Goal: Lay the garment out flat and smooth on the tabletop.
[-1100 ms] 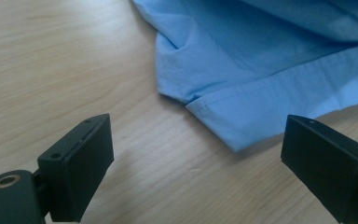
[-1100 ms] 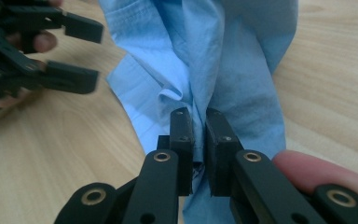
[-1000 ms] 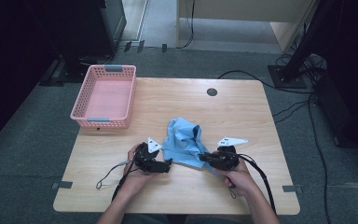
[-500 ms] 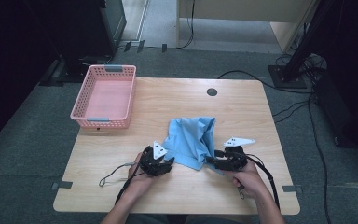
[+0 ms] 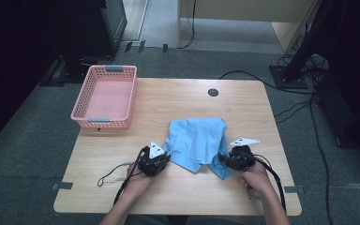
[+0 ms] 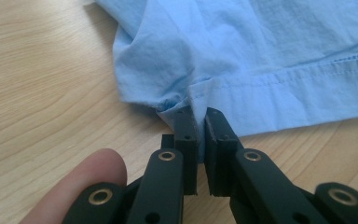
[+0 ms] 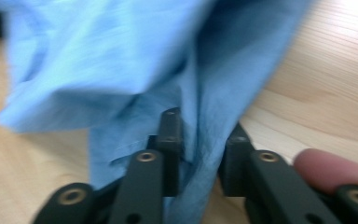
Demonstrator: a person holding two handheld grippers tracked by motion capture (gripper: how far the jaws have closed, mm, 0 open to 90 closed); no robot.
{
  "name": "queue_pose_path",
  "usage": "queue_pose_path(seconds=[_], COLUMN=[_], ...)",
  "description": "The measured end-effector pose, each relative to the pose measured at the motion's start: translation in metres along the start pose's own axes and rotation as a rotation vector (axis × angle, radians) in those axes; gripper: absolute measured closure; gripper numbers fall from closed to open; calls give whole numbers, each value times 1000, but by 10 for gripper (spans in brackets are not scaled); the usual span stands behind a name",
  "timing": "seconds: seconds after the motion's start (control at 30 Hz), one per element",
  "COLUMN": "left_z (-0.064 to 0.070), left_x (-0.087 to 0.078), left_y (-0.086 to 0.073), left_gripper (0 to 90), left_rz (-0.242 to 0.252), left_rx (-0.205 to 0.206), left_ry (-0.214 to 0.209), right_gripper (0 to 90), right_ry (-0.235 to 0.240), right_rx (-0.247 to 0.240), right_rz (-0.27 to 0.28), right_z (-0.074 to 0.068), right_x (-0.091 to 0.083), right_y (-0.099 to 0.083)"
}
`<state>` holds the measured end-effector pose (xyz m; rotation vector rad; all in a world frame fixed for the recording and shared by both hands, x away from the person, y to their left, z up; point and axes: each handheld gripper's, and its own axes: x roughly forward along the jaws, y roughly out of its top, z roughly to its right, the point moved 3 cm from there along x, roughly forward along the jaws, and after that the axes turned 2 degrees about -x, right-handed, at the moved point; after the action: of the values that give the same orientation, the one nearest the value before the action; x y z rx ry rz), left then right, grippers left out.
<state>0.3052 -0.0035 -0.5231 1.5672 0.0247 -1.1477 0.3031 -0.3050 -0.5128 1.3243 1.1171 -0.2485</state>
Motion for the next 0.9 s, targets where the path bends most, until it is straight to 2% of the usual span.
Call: queue_pose_path(seconds=[0.03,0.1,0.23,0.33,0.37,0.43,0.5,0.63,0.73,0.83,0.9], left_z=[-1,-4,-7,-8,-7,-7,-7,-7,-8,-8,-9], left_x=[-1,-2,-5,-8,-8,-10,-11,-14,-18,-26,-32], left_y=[0,0,1,2,3,4,4,6,8,13,16], left_gripper=[873,873,873,871,869,869,869,870,870,871,872], left_rz=[3,4,19,33,43,46,48,61,78,109,129], left_rx=[-6,-10,-21,-22,-27,-29,-27,-32,-43,-59,-63], left_ry=[1,3,-4,-19,-23,-30,-32,-40,-59,-87,-97], right_gripper=[662,631,597,582,576,561,541,488,457,452,452], right_ry=[-13,-45,-150,-249,-250,-214,-169,-50,-49,-65,-70], right_rx=[23,83,215,274,279,252,191,76,49,61,31], right_rz=[4,18,81,147,174,233,255,241,192,139,118], right_z=[6,19,43,52,51,42,27,-5,-16,-17,-19], right_x=[-2,-7,-20,-30,-32,-37,-37,-28,-12,3,10], right_y=[-1,-1,-2,-1,1,7,13,20,18,11,8])
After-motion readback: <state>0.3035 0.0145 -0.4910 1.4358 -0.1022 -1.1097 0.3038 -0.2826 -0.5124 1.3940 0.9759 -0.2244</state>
